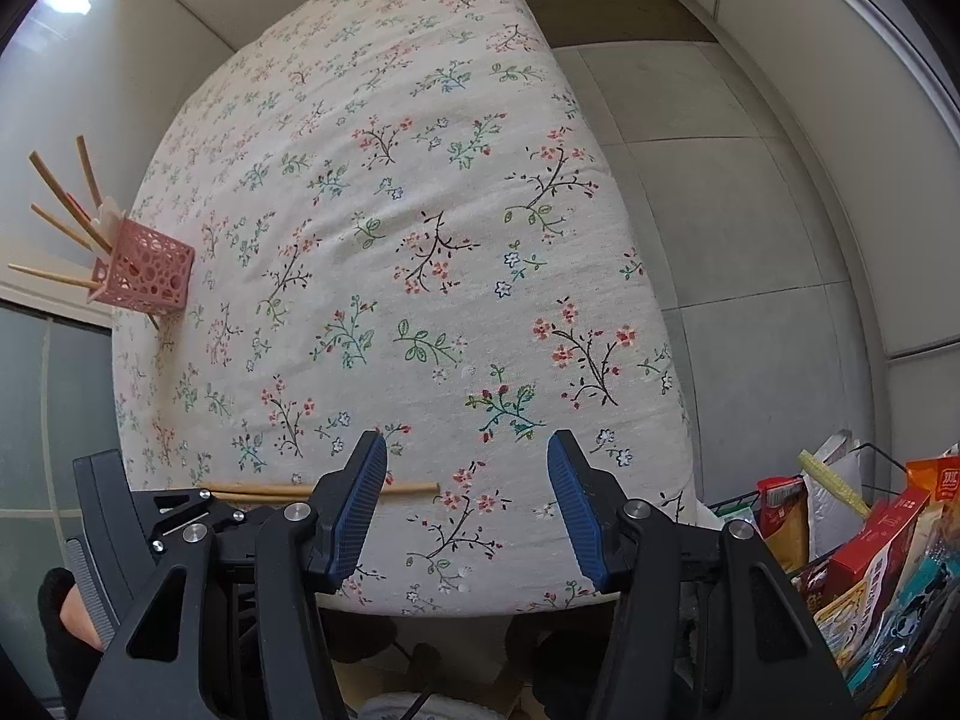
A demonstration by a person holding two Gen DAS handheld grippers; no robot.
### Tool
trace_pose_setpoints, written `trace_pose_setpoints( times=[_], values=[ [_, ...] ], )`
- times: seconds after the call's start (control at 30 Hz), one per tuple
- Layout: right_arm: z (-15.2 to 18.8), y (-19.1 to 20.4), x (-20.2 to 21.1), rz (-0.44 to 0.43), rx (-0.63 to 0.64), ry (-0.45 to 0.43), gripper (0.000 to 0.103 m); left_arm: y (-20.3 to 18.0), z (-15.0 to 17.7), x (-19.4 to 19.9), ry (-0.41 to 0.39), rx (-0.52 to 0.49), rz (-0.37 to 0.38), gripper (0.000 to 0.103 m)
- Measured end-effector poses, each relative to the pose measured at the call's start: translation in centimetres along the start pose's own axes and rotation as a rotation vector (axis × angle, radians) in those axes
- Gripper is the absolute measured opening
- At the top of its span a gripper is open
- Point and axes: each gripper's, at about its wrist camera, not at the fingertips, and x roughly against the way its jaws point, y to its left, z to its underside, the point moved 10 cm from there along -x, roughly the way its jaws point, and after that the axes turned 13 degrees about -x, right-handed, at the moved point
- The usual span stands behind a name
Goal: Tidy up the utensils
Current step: 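Move both grippers over to the two loose wooden chopsticks on the cloth, then close the left gripper on one loose chopstick and lift it upright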
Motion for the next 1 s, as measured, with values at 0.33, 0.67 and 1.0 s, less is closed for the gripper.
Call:
trace_pose_setpoints(
  times=[0.33,0.67,1.0],
  values=[
    [-0.1,0.2,0.0,-0.005,0.005,0.004,0.059,5.5,-0.2,1.4,-0.086,0.143,-0.021,0.026],
    [-0.2,0.7,-0.3,-0.007,0.007,0.013,0.059,4.2,-1.3,0.4,-0.066,0.099,0.009,0.032],
    [-0.5,0.6,-0.3,-0.013,-0.007,0.015,0.059,4.1,-3.4,-0.3,-0.053,0.085,0.042,0.033]
  ],
)
